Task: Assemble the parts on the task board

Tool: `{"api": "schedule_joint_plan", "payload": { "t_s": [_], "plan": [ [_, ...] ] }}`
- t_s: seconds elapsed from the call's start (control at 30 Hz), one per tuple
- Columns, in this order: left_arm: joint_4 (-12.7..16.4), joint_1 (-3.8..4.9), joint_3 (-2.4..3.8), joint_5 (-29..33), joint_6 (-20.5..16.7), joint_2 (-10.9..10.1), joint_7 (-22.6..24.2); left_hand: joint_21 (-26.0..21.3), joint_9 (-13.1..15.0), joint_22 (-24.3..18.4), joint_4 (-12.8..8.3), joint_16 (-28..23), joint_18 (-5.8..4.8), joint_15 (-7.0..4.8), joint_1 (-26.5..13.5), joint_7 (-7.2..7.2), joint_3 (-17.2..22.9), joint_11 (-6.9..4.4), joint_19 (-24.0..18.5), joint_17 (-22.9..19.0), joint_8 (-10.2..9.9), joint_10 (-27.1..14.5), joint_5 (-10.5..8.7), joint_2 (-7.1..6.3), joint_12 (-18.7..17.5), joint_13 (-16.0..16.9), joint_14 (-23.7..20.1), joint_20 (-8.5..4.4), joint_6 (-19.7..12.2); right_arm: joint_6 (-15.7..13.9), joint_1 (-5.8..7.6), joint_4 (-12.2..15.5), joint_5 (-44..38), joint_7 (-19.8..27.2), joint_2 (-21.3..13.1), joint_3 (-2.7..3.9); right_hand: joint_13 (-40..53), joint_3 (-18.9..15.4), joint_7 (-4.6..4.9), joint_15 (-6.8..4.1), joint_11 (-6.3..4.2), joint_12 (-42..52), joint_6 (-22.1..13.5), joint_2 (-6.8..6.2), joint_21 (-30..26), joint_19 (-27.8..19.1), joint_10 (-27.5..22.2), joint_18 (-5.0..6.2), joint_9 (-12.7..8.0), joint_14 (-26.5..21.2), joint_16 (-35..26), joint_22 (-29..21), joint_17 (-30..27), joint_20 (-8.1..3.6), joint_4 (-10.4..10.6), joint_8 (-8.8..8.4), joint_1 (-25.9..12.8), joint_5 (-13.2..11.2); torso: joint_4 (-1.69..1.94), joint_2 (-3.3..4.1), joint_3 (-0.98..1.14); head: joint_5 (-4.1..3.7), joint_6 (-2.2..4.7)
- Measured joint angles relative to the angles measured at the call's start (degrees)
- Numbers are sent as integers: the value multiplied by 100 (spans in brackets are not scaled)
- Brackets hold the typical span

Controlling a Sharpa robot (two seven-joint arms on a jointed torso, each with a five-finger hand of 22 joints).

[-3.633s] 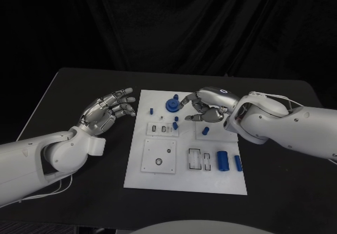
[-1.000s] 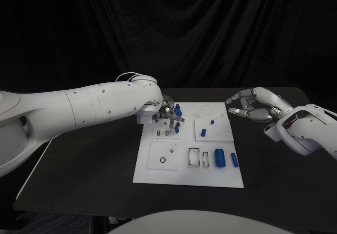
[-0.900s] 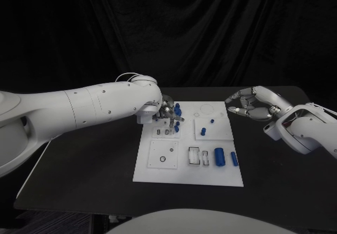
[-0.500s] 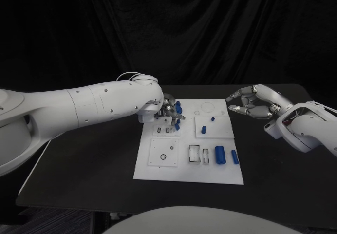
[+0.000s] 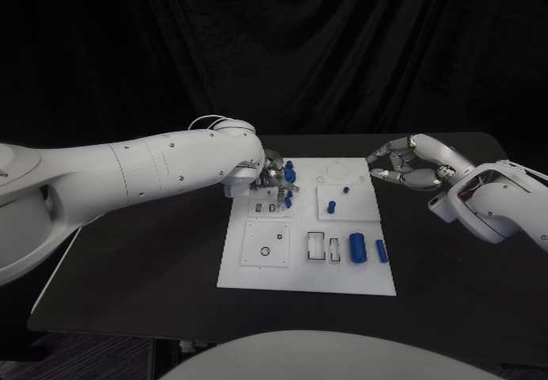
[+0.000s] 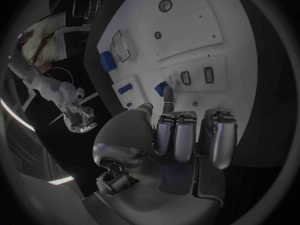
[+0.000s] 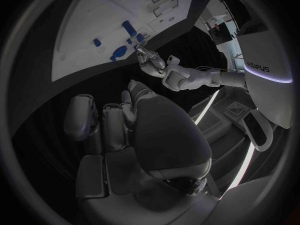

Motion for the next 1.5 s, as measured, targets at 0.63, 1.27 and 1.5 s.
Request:
{"api": "schedule_joint_plan", "payload": {
  "t_s": [0.63, 1.27, 1.5],
  "plan": [
    [-98, -47, 0, -3, 1, 46, 1, -22, 1, 0, -24, 0, 0, 0, 40, 19, 24, 1, 0, 0, -78, 0, 26, -2, 0, 0, 0, 0, 62, 70, -1, -4, 0, -49, 10, 0, -18, 16, 0, 16, 0, 0, 0, 0, -23, 0, 0, 0, -5, 16, 0, -1, -1, 0, 16, 0, 0, 0, 0, 9, 6, -13, -35],
    [-146, -134, 0, -4, 58, 113, 38, -44, 14, 4, -193, 0, 1, 0, 141, 11, 172, 1, -40, -1, -276, 0, 89, -96, 0, -1, 0, 0, 154, 154, -2, -57, 1, -103, 50, 0, -63, 32, 21, 16, 21, -37, 21, 0, -59, -21, -20, 0, -17, 16, 0, -2, -10, 21, 32, 0, 0, 0, -2, 7, 10, -25, -35],
    [-154, -147, -1, -5, 83, 118, 43, -44, 52, 4, -371, 0, 1, 0, 252, -11, 292, 1, -40, -1, -397, 0, 89, -162, 0, 0, 0, 0, 216, 182, -2, -66, 1, -117, 62, 0, -114, 32, 21, 36, 12, -37, 21, 0, -80, -21, -71, 0, -16, -4, 0, -2, -39, 20, 32, 0, 0, 0, -3, 7, 13, -20, -35]
  ]
}}
